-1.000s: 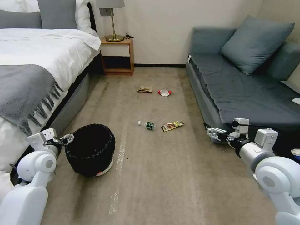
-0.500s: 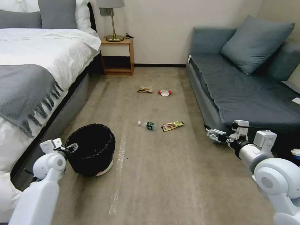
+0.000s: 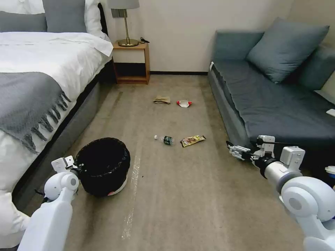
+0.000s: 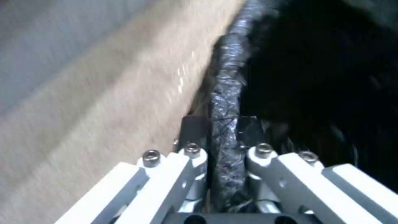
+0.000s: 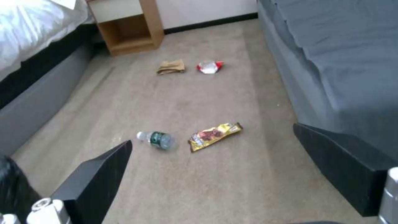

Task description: Pick up the trash bin, then pick up the garbage on the floor and place it into the trash bin.

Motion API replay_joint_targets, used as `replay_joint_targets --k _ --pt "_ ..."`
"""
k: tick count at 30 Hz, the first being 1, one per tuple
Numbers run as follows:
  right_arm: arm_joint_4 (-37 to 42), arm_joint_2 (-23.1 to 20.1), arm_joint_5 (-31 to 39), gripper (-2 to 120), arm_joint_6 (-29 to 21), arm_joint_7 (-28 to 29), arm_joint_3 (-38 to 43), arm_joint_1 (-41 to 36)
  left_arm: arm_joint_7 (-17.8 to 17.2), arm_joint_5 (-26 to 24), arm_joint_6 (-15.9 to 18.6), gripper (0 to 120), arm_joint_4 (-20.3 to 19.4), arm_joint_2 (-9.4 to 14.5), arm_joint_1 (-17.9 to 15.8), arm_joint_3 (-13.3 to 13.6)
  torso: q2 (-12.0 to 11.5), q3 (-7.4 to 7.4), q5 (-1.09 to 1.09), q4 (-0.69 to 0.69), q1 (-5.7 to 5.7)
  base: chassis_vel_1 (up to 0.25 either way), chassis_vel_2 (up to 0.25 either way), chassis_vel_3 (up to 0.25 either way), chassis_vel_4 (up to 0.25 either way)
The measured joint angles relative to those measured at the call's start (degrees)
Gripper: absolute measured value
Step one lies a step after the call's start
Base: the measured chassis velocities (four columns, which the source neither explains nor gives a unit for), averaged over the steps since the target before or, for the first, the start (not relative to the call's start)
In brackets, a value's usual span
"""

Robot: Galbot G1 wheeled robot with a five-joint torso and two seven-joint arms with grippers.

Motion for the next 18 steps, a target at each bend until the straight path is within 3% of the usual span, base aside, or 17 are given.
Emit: replay_joint_targets --k 5,12,18 --pt "-0.18 0.62 0.04 100 0.00 0.03 -0.79 0.35 1.06 5.35 -1.42 3 -3.29 0.60 1.58 -1.17 0.00 0.00 0.04 0.01 0.00 0.000 0.000 0.000 0.000" --pt "-0.14 1.73 0.50 100 0.00 -0.02 -1.83 0.94 1.99 12.90 -3.14 3 -12.90 0.78 5.40 -2.77 0.00 0.00 0.05 0.00 0.00 0.000 0.000 0.000 0.000" --pt "-0.84 2.77 0.66 100 0.00 0.01 -2.00 0.78 2.84 18.71 -5.01 3 -17.34 0.02 7.87 -3.35 0.00 0.00 0.05 0.02 0.00 0.000 0.000 0.000 0.000"
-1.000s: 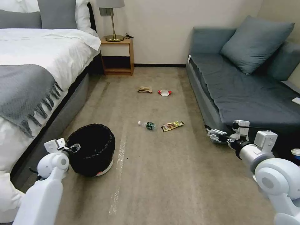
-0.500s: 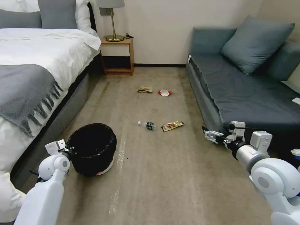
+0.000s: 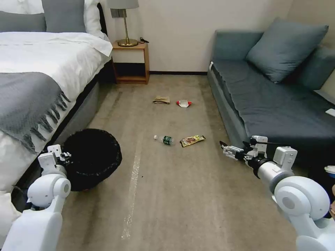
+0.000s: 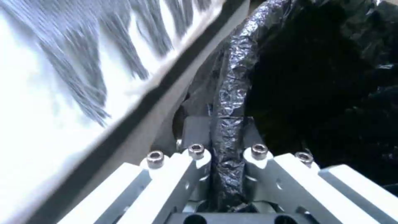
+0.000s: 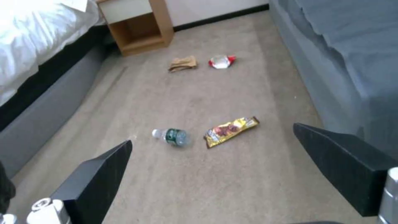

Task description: Pick up the trash bin, then pick up the garbage on the floor and place it into the trash bin.

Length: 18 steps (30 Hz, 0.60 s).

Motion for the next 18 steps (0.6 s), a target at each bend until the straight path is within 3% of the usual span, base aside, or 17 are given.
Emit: replay_joint_targets --k 3,18 --pt "-1.93 0.72 0.53 100 0.00 0.01 0.05 0.00 0.87 3.18 -1.40 3 -0.87 -0.70 1.10 0.02 0.00 0.00 0.00 -0.01 0.00 0.000 0.000 0.000 0.000" --pt "-7.15 2.34 0.19 100 1.54 -0.80 -0.50 1.06 3.30 3.18 -3.54 3 -4.06 -1.99 4.03 -0.09 0.00 0.00 0.01 0.00 0.00 -0.007 0.005 0.010 -0.008"
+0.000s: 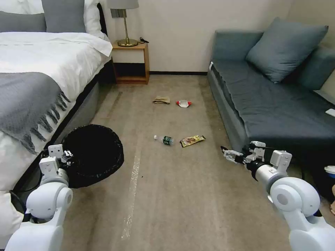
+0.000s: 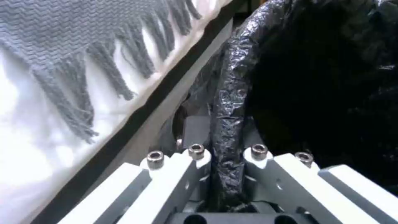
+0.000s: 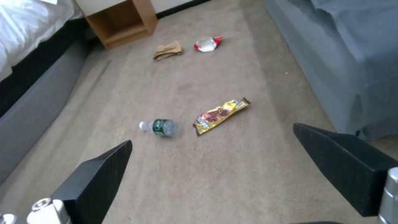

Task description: Pick up the trash bin, then pick up the garbage on the floor and place it into the trash bin.

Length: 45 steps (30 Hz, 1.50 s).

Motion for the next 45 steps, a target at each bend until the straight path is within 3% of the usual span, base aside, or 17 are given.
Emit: replay_joint_targets --k 45 --pt "-4.88 2.57 -5.65 100 0.65 -0.74 -3.45 -0.06 1.20 -0.69 -2.78 3 3.48 -0.28 -0.56 -0.37 0.00 0.01 -0.01 0.00 0.00 -0.167 0.162 0.160 -0.165"
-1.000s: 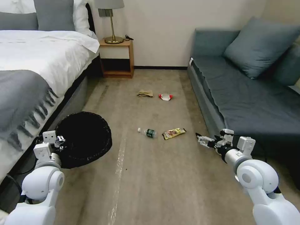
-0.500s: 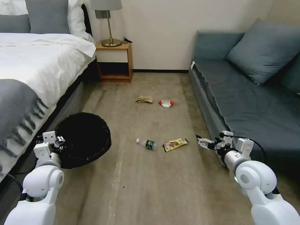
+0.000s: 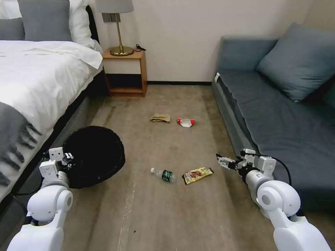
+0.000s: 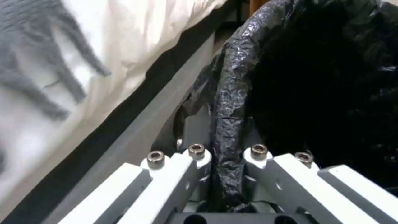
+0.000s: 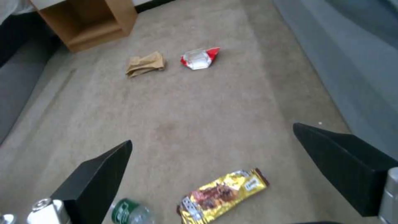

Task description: Pick up the trash bin, then pick up the garbage on the floor and place it into the trash bin.

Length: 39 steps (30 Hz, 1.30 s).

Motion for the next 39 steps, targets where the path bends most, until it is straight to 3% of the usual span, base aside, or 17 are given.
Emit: replay_joint_targets --k 8,20,29,32,39 --pt "-1.05 0.15 -0.81 100 -0.37 -0.31 -0.84 0.27 0.18 0.07 -0.18 3 0.77 0.00 -0.70 0.24 -0.01 0.00 0.00 -0.02 0.00 -0.127 0.127 0.130 -0.139" --pt "-6.22 -3.66 -1.81 100 -1.83 -1.04 -7.89 4.50 2.12 1.47 -1.00 3 1.87 0.33 -0.86 0.08 -0.01 0.00 0.00 -0.01 0.00 -0.111 0.108 0.113 -0.113" --pt "-12.43 -5.44 -3.08 100 -2.19 -2.70 -19.21 12.73 5.06 5.09 -3.84 3 4.17 2.65 -0.43 1.19 -0.01 0.00 0.00 -0.01 0.00 -0.042 0.026 0.037 -0.033" --pt "-15.11 -6.07 -6.82 100 -2.22 -7.58 -24.96 15.82 5.32 5.35 -4.59 3 4.95 2.96 -0.39 1.16 -0.01 0.00 0.00 0.00 0.00 0.000 0.000 0.000 0.000" --pt "-21.18 -6.37 -11.97 100 -2.23 -11.19 -37.96 19.79 5.46 6.12 -5.50 3 6.47 2.89 -0.61 1.10 -0.01 0.00 -0.01 -0.01 0.00 0.000 0.000 0.000 0.000"
